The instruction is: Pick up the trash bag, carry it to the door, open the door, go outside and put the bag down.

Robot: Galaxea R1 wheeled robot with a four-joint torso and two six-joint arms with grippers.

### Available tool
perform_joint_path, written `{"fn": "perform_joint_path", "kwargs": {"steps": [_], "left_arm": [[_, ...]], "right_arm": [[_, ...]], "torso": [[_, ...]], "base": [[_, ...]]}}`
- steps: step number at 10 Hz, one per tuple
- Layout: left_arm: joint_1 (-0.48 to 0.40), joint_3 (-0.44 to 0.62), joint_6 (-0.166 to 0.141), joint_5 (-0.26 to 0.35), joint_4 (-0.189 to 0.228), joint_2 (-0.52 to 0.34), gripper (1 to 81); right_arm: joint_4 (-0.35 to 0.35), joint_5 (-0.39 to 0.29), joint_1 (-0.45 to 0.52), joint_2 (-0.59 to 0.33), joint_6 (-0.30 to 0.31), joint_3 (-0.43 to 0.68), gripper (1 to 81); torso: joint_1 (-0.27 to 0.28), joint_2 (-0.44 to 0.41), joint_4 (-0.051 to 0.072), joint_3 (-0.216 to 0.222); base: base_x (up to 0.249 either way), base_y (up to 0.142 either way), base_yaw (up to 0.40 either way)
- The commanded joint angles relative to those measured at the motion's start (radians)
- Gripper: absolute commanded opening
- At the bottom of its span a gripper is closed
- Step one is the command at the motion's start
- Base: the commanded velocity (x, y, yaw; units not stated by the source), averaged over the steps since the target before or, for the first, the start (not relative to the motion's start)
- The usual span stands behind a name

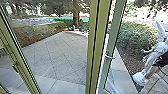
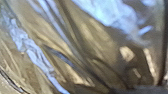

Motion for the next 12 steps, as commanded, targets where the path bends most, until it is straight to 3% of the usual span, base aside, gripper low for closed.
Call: {"fn": "perform_joint_path", "kwargs": {"steps": [1,3,5,6,7,10,11,12], "left_arm": [[-0.029,0.004,0.004,0.061,-0.015,-0.002,1.0],[-0.029,0.004,0.004,0.061,-0.018,0.000,1.0],[-0.029,0.004,0.004,0.061,-0.021,0.000,1.0],[-0.030,0.004,0.004,0.061,-0.021,0.000,1.0],[-0.029,0.004,0.004,0.061,-0.021,0.000,1.0],[-0.030,0.004,0.004,0.061,-0.021,0.006,1.0],[-0.030,0.004,0.004,0.061,-0.021,0.006,1.0],[-0.030,0.004,0.004,0.061,-0.021,0.006,1.0]], "right_arm": [[-0.182,0.056,0.166,0.030,0.003,-0.130,81.1],[-0.226,0.076,0.186,0.051,-0.008,-0.185,81.1],[-0.239,0.077,0.186,0.050,-0.008,-0.193,81.1],[-0.254,0.077,0.182,0.048,-0.008,-0.194,81.1],[-0.257,0.085,0.179,0.045,-0.008,-0.194,81.1],[-0.267,0.094,0.188,0.040,-0.009,-0.208,81.1],[-0.284,0.102,0.191,0.043,-0.008,-0.217,81.1],[-0.286,0.102,0.191,0.045,-0.008,-0.217,81.1]], "torso": [[0.000,0.000,0.000,0.000],[0.000,0.000,0.000,0.000],[-0.001,0.000,-0.054,0.000],[-0.001,0.000,-0.145,0.000],[-0.001,0.000,-0.105,0.000],[0.000,0.000,-0.180,0.000],[0.000,0.000,-0.148,0.000],[0.000,0.000,-0.164,0.000]], "base": [[0.000,0.000,0.000],[0.000,0.000,0.000],[0.000,0.000,0.000],[0.000,0.000,0.000],[0.000,0.000,0.000],[0.000,0.000,0.000],[0.000,0.000,0.000],[0.000,0.000,0.000]]}}
